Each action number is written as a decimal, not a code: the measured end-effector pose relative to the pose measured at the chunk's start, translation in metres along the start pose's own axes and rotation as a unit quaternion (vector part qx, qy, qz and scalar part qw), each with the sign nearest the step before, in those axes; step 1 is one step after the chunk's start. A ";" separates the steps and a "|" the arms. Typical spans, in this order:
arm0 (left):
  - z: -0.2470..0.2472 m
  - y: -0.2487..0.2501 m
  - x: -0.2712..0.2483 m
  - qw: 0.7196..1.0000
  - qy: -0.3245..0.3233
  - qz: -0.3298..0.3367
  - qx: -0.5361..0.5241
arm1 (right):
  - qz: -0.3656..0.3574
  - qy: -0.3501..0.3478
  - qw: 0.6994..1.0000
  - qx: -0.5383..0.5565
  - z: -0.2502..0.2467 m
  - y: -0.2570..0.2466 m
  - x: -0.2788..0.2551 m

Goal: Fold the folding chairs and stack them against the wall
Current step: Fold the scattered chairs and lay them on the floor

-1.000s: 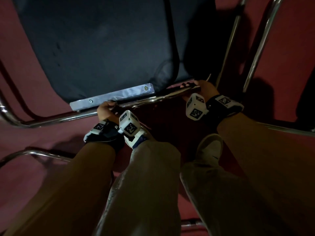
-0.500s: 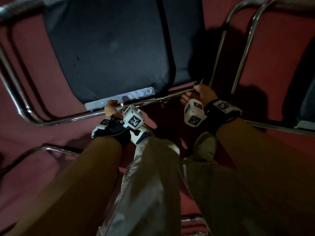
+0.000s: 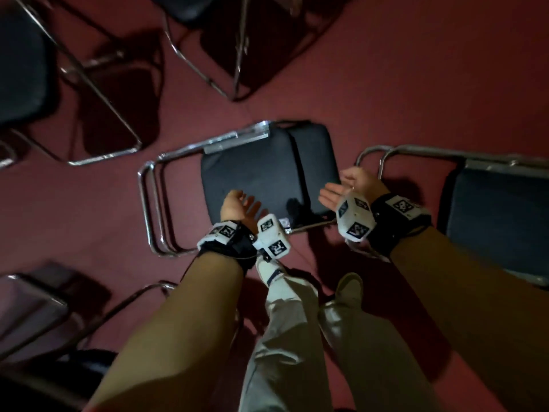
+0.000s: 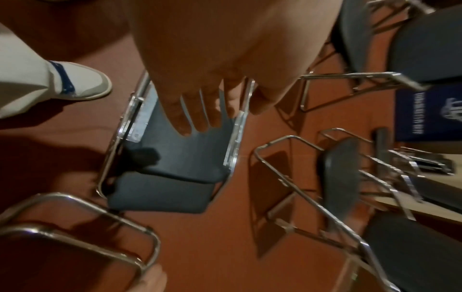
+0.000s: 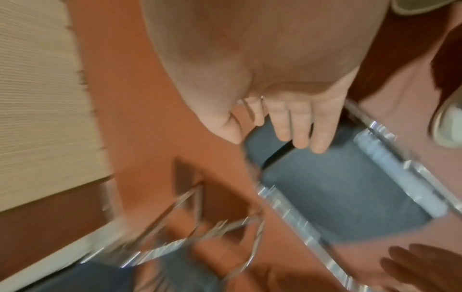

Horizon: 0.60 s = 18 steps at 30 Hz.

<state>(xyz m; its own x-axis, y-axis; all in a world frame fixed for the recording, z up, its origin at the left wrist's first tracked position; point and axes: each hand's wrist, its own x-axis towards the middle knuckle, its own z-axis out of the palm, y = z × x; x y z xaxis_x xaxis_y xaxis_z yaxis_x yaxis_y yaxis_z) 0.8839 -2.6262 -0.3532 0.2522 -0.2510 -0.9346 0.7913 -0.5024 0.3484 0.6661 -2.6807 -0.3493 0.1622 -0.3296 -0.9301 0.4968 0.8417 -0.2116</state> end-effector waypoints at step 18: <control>0.039 0.142 -0.417 0.972 -0.144 0.184 0.000 | -0.163 -0.135 0.976 -0.049 0.108 -0.092 -0.419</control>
<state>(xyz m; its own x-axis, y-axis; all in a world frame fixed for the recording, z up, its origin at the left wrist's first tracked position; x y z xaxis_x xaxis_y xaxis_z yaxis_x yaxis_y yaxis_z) 0.8696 -2.6256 0.0885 0.3521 -0.6344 -0.6882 0.6765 -0.3358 0.6555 0.6451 -2.6664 0.0919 0.2348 -0.6770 -0.6976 0.4782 0.7052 -0.5235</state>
